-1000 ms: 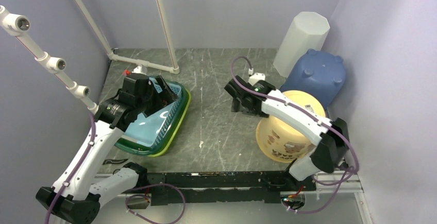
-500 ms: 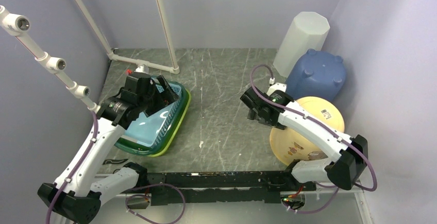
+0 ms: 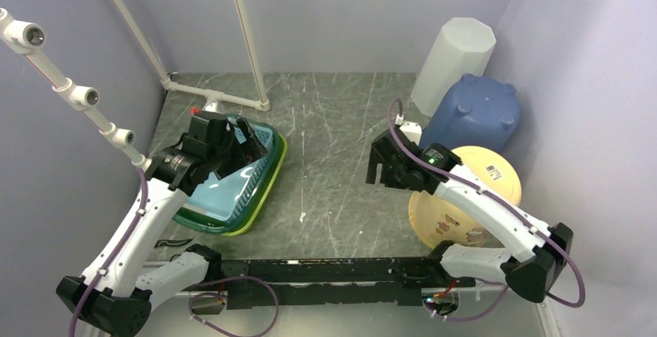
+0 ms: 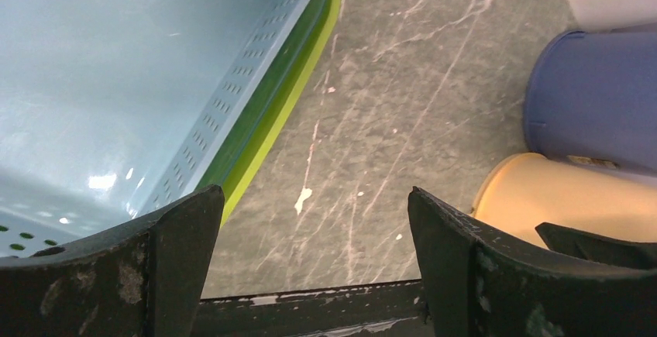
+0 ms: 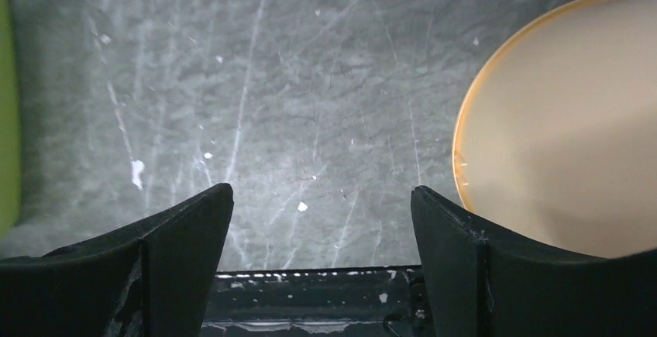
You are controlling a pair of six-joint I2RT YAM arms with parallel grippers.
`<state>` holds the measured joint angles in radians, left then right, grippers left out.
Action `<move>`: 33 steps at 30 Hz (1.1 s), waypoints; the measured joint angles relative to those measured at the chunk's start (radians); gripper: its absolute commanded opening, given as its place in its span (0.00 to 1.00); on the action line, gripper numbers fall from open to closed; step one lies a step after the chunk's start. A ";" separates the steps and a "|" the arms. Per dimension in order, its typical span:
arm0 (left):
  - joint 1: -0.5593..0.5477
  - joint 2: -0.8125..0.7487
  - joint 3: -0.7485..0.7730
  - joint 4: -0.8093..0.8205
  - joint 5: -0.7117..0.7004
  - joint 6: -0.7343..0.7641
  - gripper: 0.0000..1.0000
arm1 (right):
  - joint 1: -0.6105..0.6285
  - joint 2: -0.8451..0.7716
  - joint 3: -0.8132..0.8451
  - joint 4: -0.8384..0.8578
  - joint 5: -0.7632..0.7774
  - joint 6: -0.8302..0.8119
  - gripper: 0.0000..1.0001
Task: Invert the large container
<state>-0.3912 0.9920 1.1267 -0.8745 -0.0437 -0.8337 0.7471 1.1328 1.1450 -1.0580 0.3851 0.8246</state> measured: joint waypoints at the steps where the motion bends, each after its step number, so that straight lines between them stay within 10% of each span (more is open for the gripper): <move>1: 0.000 0.000 -0.002 -0.011 -0.002 0.006 0.94 | 0.008 0.013 -0.011 0.003 -0.006 0.002 0.89; 19: 0.000 0.099 -0.046 -0.115 0.003 0.140 0.94 | -0.130 0.041 -0.209 -0.136 0.143 0.219 0.95; 33: 0.000 0.132 -0.100 -0.054 0.143 0.185 0.92 | -0.153 -0.098 -0.210 0.107 -0.092 -0.035 1.00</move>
<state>-0.3912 1.1236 1.0264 -0.9283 0.0994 -0.6487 0.5941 1.0344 0.9352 -0.9512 0.2928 0.7891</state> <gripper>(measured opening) 0.929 0.994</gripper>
